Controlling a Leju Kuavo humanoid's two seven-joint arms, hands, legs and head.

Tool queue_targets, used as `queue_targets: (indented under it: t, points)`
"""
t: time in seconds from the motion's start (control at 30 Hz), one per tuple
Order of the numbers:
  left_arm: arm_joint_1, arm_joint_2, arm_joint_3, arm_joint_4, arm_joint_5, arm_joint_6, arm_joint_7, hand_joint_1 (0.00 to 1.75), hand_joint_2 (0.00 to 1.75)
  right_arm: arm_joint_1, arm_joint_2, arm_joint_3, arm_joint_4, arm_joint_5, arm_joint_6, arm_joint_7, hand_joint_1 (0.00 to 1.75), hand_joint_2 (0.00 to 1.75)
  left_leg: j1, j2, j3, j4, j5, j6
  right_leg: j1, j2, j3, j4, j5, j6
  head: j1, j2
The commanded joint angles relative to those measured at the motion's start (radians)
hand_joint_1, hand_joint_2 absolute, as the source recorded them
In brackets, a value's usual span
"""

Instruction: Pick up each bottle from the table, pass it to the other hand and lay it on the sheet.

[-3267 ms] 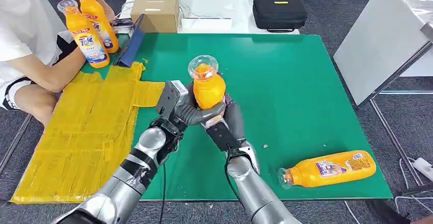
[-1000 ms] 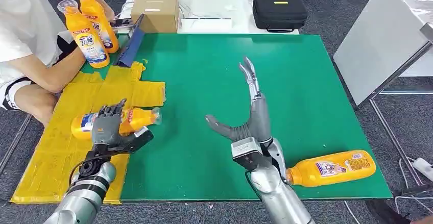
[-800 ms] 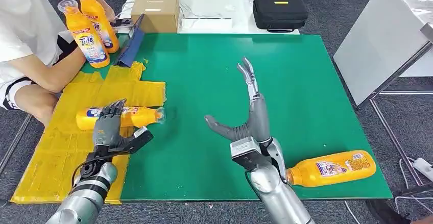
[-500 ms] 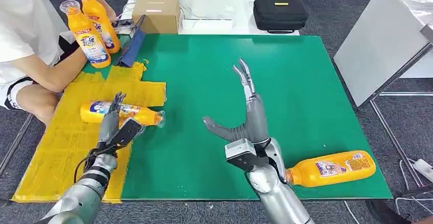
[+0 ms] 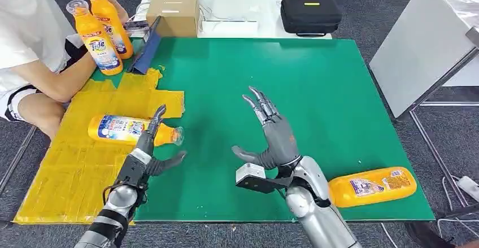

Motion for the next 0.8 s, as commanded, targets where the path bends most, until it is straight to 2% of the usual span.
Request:
queue_targets:
  t: [0.03,0.13,0.23,0.3,0.43,0.6,0.63,0.7,0.73,0.8]
  points:
    - [0.074,0.055,-0.111,-0.188,0.027,-0.038,0.006,0.0,1.75,-0.032,-0.144,0.009,0.098,0.055,0.053,0.021,0.0,1.75,0.001,-0.001,0.004,0.0,-0.002,-0.002,0.0,0.0,0.004,-0.001,-0.001,-0.001,0.0,0.0]
    - [0.086,0.03,-0.076,-0.179,-0.003,-0.051,0.006,0.0,1.75,-0.016,-0.25,0.006,0.084,0.125,0.089,0.042,0.0,1.75,0.002,-0.002,0.006,0.001,-0.003,-0.003,0.001,0.001,0.007,0.0,-0.003,-0.001,0.0,0.0]
    - [0.079,0.001,-0.035,-0.159,-0.023,-0.082,0.006,0.0,1.75,-0.009,-0.35,-0.023,0.072,0.108,0.163,0.007,0.0,1.75,0.001,-0.005,0.004,0.0,-0.002,-0.002,0.0,-0.004,0.005,-0.001,-0.002,0.0,0.0,0.0]
    - [0.077,-0.001,-0.033,-0.157,-0.025,-0.083,0.006,0.0,1.75,-0.009,-0.36,-0.032,0.07,0.1,0.169,-0.002,0.0,1.75,0.001,-0.006,0.004,0.001,-0.002,-0.002,0.0,-0.004,0.005,-0.001,-0.003,0.0,0.0,0.0]
    - [0.048,-0.022,-0.026,-0.125,-0.042,-0.098,0.006,0.0,1.75,-0.012,-0.468,-0.055,0.028,0.034,0.274,-0.069,0.0,1.75,0.0,-0.006,0.003,0.002,-0.003,-0.002,-0.001,-0.003,0.005,0.0,-0.003,0.0,0.0,0.0]
    - [0.044,-0.024,-0.024,-0.12,-0.044,-0.099,0.006,0.0,1.75,-0.004,-0.478,-0.068,0.012,0.023,0.283,-0.078,0.0,1.75,-0.002,-0.005,0.001,0.001,-0.001,-0.001,-0.002,-0.003,0.002,0.0,-0.001,0.001,0.0,0.0]
    - [0.042,-0.025,-0.024,-0.119,-0.042,-0.104,0.006,0.0,1.75,-0.001,-0.486,-0.072,0.003,0.004,0.299,-0.091,0.0,1.75,-0.001,-0.005,0.005,0.002,-0.003,-0.002,-0.001,-0.002,0.006,0.0,-0.002,0.0,0.0,0.0]
    - [0.032,-0.029,-0.02,-0.111,-0.039,-0.109,0.006,0.0,1.75,0.013,-0.527,-0.099,-0.031,-0.045,0.331,-0.119,0.0,1.75,0.0,-0.002,0.006,0.002,-0.004,-0.002,-0.001,0.001,0.007,0.0,-0.002,0.0,0.0,0.0]
    - [0.026,-0.031,-0.016,-0.105,-0.034,-0.114,0.006,0.0,1.75,0.025,-0.554,-0.114,-0.057,-0.071,0.352,-0.142,0.0,1.75,-0.001,-0.003,0.002,0.001,-0.002,-0.001,-0.002,-0.001,0.003,0.0,-0.001,0.001,0.0,0.0]
    - [0.015,-0.036,-0.006,-0.094,-0.026,-0.122,0.006,0.0,1.75,0.067,-0.609,-0.162,-0.123,-0.084,0.379,-0.158,0.0,1.75,-0.002,-0.006,0.003,0.002,-0.002,-0.001,-0.002,-0.004,0.004,0.001,-0.002,0.001,-0.001,0.0]
